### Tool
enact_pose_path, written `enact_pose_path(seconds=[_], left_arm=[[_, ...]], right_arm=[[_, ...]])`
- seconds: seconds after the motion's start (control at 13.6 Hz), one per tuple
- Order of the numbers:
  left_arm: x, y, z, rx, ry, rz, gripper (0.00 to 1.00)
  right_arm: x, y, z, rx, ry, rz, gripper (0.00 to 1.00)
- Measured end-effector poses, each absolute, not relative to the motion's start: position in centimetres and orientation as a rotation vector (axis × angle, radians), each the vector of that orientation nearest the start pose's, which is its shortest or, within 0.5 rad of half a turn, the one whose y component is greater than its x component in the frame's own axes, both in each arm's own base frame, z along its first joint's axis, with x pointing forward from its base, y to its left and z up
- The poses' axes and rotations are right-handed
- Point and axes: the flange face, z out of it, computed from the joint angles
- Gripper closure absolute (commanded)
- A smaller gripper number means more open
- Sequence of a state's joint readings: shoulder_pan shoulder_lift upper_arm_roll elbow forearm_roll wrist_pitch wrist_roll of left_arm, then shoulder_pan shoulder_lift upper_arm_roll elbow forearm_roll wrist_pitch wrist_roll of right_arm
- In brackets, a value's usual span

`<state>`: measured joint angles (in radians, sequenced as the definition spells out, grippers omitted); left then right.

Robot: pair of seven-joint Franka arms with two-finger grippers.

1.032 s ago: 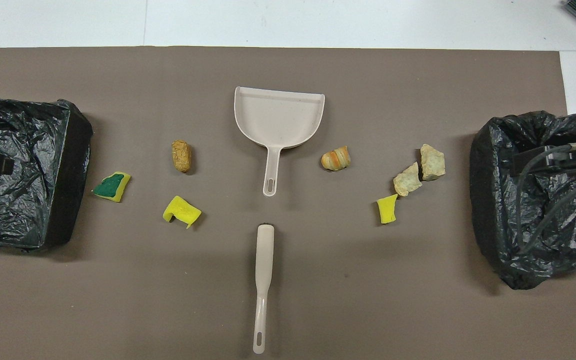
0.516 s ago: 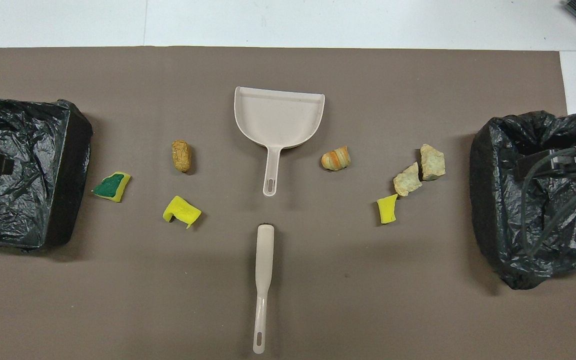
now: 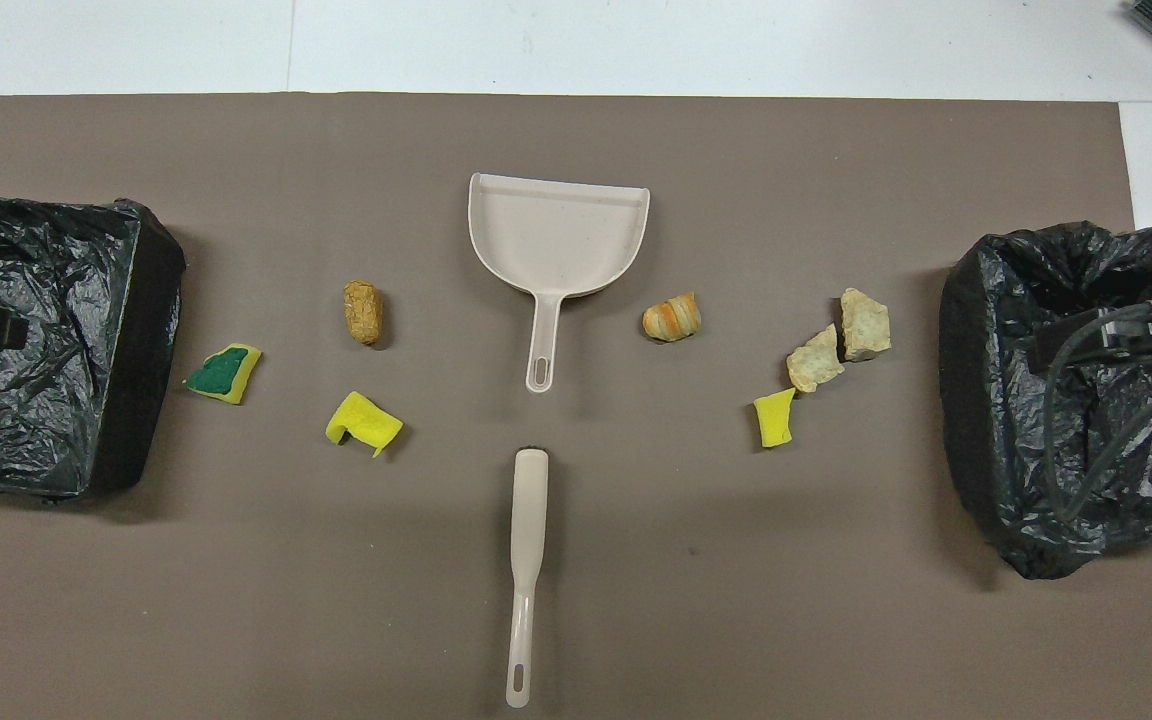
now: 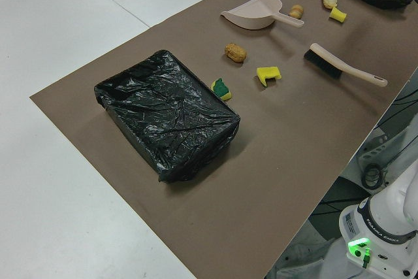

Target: Sweep and dump trash in bin

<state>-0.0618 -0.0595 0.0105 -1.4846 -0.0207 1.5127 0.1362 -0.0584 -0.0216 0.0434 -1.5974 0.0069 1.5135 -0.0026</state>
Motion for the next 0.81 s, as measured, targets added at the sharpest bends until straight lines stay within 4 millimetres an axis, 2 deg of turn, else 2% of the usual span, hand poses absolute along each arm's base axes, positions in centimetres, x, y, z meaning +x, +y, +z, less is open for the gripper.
enact_pose_path(seconds=[0.59,0.81], left_arm=[[52.8,-2.9,69.2,-3.142,0.299,-0.139,0.00],[52.8,-3.1,69.2,-3.141,0.305,-0.139,0.00]], right_arm=[[54.0,0.7,62.0,-3.133,-0.021,0.103,0.00],[55.1,2.7,61.3,-3.129,-0.077,0.053,0.00]])
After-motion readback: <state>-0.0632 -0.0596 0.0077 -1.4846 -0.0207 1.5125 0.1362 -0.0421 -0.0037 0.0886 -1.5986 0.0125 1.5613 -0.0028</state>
